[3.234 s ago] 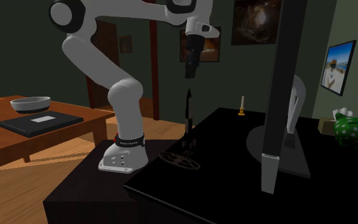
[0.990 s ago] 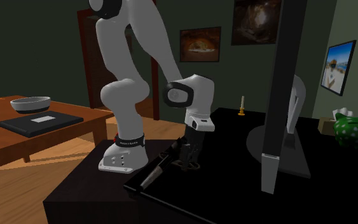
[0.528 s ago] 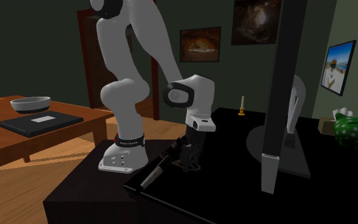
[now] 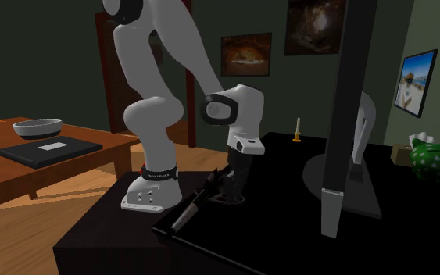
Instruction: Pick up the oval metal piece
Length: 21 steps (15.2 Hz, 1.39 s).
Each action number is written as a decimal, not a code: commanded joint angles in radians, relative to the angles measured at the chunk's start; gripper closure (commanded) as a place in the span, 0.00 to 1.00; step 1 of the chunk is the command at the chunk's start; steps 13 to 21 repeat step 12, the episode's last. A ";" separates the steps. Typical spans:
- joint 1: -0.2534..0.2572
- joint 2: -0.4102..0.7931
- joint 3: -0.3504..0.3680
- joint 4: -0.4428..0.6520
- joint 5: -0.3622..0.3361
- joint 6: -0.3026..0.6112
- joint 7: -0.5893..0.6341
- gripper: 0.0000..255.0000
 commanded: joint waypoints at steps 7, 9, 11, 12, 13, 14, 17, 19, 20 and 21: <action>0.016 -0.149 -0.001 0.024 0.038 -0.174 -0.038 1.00; 0.019 -0.180 0.000 0.033 0.046 -0.216 -0.046 1.00; 0.021 -0.198 0.001 0.040 0.050 -0.239 -0.049 1.00; 0.021 -0.198 0.001 0.040 0.050 -0.239 -0.049 1.00; 0.021 -0.198 0.001 0.040 0.050 -0.239 -0.049 1.00; 0.021 -0.198 0.001 0.040 0.050 -0.239 -0.049 1.00; 0.021 -0.198 0.001 0.040 0.050 -0.239 -0.049 1.00; 0.021 -0.198 0.001 0.040 0.050 -0.239 -0.049 1.00; 0.021 -0.198 0.001 0.040 0.050 -0.239 -0.049 1.00; 0.021 -0.198 0.001 0.040 0.050 -0.239 -0.049 1.00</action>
